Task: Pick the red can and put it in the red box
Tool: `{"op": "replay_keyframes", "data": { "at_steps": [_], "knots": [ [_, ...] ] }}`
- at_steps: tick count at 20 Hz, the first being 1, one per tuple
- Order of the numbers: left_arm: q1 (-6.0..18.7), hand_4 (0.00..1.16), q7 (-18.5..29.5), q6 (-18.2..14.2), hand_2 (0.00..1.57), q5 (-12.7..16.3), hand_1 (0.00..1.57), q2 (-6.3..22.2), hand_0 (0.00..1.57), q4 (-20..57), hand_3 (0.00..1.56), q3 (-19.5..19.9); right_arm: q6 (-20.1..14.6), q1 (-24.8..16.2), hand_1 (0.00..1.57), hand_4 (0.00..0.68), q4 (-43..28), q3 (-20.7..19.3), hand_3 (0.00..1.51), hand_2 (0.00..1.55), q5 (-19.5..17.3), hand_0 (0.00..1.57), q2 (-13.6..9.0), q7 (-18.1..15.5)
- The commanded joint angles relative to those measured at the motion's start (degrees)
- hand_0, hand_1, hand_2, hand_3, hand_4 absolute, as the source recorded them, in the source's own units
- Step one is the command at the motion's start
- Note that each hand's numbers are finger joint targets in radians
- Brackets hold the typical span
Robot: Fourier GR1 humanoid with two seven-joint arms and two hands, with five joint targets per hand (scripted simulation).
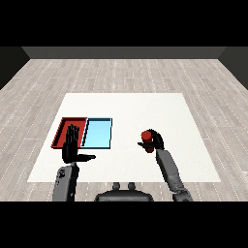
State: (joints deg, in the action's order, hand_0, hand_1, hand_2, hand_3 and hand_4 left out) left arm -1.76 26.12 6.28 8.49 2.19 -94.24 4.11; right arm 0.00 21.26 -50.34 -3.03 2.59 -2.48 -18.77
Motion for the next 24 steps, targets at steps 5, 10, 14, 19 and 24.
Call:
{"op": "replay_keyframes", "data": {
  "at_steps": [5,10,14,19,24],
  "knots": [
    [1.0,0.0,-1.4,-0.7,0.0,-0.1,0.0,-0.7,0.0,-0.4,0.0,-0.9,-1.4,-2.2,1.54,0.586,-8.1,0.1,1.38,1.47,0.1,1.54,0.2,-1.4],
    [1.1,0.0,-0.5,-1.5,0.0,-2.3,0.0,-1.4,0.0,0.3,0.0,-2.7,-0.2,-5.6,1.54,0.582,-20.9,1.1,1.38,1.46,1.9,1.54,-0.8,5.5],
    [3.7,0.0,-3.0,-2.0,0.0,-2.2,0.0,-0.8,0.0,0.8,0.0,-2.1,1.8,-9.8,1.52,0.608,-27.9,0.0,1.38,1.46,3.4,1.52,-3.4,6.2],
    [1.4,0.0,-7.7,-2.0,0.0,-3.6,0.0,-2.1,0.0,-6.5,0.0,-8.5,3.5,-14.9,1.51,0.643,-41.9,1.1,1.4,1.46,6.4,1.51,-2.9,6.2],
    [2.6,0.0,-9.9,-2.2,0.0,-3.5,0.0,-2.2,0.0,-6.0,0.0,-9.4,5.6,-17.5,1.44,0.628,-48.3,-1.7,1.38,1.4,9.4,1.44,-5.1,7.0]
  ]
}}
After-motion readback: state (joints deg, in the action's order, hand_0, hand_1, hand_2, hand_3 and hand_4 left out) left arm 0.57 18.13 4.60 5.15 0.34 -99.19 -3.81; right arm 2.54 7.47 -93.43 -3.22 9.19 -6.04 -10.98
